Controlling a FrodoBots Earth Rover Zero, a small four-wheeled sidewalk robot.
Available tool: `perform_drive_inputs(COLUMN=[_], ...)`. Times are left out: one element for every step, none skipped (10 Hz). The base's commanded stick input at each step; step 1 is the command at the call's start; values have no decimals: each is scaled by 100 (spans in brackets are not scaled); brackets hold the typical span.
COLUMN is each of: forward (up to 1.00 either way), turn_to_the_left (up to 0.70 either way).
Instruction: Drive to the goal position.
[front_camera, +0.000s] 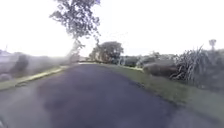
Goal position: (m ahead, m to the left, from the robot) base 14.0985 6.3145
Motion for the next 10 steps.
perform_drive_inputs(forward=[100, 100, 100, 100, 100, 100, 100, 100, 100, 100], turn_to_the_left=[0, 0, 0, 0, 0, 0, 0, 0, 0, 0])
